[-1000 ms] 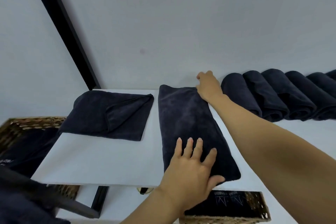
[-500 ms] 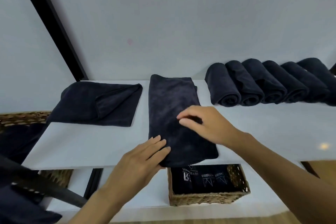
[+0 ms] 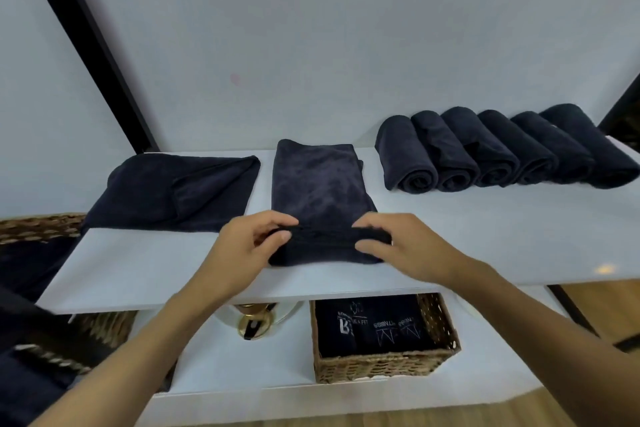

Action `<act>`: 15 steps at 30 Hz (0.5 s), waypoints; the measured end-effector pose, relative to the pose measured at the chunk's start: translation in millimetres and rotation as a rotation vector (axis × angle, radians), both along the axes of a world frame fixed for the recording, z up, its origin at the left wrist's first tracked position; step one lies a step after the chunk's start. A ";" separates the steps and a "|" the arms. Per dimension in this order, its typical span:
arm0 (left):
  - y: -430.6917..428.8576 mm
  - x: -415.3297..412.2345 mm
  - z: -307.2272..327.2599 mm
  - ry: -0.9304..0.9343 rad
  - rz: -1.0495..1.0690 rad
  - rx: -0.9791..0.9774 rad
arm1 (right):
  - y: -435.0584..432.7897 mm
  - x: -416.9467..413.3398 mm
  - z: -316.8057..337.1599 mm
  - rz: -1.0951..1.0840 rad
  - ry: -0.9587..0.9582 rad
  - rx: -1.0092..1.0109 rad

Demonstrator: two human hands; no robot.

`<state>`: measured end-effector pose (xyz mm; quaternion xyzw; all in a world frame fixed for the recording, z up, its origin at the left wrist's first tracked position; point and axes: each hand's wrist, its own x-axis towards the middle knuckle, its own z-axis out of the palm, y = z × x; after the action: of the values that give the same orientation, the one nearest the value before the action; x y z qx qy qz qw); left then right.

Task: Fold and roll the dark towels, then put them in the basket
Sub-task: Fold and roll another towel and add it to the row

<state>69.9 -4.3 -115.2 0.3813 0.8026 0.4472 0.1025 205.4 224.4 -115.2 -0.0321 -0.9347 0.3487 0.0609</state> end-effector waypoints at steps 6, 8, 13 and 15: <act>20.7 -14.9 10.8 -0.305 0.122 -0.065 | 8.2 -22.8 6.2 -0.186 0.063 -0.021; 26.5 -22.8 13.9 -0.374 0.131 -0.128 | 0.9 -16.5 6.5 -0.181 0.438 0.210; 35.9 -35.6 21.0 -0.522 0.157 -0.254 | -12.6 -15.6 -34.5 0.159 0.480 0.813; 39.2 -38.2 23.3 -0.551 0.160 -0.281 | -8.7 -23.0 -45.9 0.128 0.383 0.777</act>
<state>31.7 34.9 -91.9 0.1639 0.8259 0.4251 0.3321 182.4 215.7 -161.0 0.1165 -0.9684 -0.0262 0.2191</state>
